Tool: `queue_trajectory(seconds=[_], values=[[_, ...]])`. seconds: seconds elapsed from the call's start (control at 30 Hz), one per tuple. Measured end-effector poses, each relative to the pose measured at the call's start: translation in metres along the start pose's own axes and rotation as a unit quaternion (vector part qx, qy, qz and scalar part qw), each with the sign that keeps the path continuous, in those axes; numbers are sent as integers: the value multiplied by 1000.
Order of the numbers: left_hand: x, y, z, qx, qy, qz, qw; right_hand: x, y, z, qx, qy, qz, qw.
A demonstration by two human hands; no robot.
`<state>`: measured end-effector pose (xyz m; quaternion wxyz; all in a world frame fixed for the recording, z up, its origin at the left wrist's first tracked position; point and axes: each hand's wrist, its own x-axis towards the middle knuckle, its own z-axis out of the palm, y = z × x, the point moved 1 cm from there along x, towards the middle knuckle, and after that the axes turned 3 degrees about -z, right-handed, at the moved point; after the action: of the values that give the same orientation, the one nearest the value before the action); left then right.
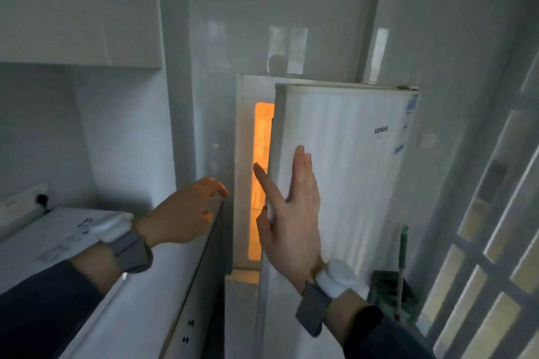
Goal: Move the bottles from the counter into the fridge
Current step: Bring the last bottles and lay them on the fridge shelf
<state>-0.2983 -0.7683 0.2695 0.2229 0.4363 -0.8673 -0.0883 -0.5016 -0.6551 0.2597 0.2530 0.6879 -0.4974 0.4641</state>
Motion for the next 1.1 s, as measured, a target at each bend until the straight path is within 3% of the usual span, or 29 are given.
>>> queue_trajectory(seconds=[0.27, 0.47, 0.9, 1.1], values=[[6, -54, -19, 9, 25, -47, 999, 51, 10, 112, -54, -51, -1, 997], [24, -87, -24, 11, 20, -47, 999, 85, 17, 176, -75, -48, 16, 996], [67, -116, -28, 26, 2, -33, 999, 118, 48, 230, -164, -111, 9, 980], [79, -120, -27, 13, -7, -27, 1000, 119, 64, 235, -176, -183, 9, 967]])
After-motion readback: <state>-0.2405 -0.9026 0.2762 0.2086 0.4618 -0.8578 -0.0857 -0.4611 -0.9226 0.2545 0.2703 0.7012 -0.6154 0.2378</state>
